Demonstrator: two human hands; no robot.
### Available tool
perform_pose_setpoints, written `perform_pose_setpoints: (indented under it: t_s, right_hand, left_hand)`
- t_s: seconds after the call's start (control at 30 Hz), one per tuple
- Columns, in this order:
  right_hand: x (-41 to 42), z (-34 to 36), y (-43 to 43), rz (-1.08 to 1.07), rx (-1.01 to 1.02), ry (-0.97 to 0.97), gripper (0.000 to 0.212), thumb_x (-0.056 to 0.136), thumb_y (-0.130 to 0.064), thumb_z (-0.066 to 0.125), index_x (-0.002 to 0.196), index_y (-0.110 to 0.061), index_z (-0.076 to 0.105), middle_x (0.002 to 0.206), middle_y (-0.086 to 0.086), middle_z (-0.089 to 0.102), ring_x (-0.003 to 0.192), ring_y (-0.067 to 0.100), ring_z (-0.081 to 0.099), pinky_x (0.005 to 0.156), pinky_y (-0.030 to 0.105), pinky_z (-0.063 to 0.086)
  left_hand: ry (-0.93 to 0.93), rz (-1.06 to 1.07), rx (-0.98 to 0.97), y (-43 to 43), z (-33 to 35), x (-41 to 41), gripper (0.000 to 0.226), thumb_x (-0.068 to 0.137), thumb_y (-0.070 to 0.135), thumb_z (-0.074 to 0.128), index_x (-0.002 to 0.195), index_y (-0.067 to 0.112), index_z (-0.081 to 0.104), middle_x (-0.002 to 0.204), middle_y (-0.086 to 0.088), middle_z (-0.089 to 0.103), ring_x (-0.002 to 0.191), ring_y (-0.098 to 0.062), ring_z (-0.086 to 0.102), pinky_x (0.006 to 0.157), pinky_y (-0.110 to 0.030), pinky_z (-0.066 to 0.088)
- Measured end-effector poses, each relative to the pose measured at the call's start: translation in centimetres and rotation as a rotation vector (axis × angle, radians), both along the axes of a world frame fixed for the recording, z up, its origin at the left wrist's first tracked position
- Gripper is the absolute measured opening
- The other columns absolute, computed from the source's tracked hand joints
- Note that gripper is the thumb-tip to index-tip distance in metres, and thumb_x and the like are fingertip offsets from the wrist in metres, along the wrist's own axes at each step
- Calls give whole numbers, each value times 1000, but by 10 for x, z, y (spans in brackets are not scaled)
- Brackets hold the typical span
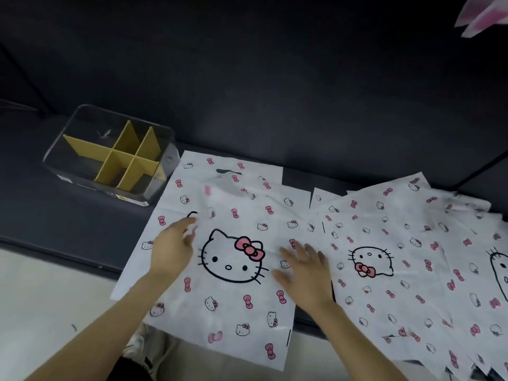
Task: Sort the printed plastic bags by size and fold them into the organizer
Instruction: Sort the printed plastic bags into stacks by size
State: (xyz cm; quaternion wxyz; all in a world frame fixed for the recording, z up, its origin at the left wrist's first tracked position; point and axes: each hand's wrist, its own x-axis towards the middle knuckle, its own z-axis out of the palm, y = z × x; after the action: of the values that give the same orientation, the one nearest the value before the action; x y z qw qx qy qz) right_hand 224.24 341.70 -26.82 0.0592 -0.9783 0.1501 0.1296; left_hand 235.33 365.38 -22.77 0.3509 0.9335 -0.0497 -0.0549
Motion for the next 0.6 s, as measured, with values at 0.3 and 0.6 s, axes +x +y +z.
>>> perform_pose_setpoints:
  t_s: [0.3, 0.6]
  right_hand:
    - [23, -27, 23, 22, -16, -3, 65, 91, -64, 21, 114, -27, 70, 117, 19, 65, 109, 42, 60, 103, 53, 21]
    - [48, -30, 30, -9, -64, 18, 60, 78, -59, 35, 108, -22, 72, 118, 24, 63, 110, 45, 59, 100, 61, 25]
  left_hand:
    - [114, 272, 11, 54, -20, 27, 43, 92, 6, 53, 134, 16, 44, 96, -12, 66, 78, -31, 61, 70, -41, 53]
    - [76, 140, 284, 48, -45, 65, 44, 94, 7, 48, 136, 11, 39, 97, -16, 62, 86, -33, 57, 62, -36, 42]
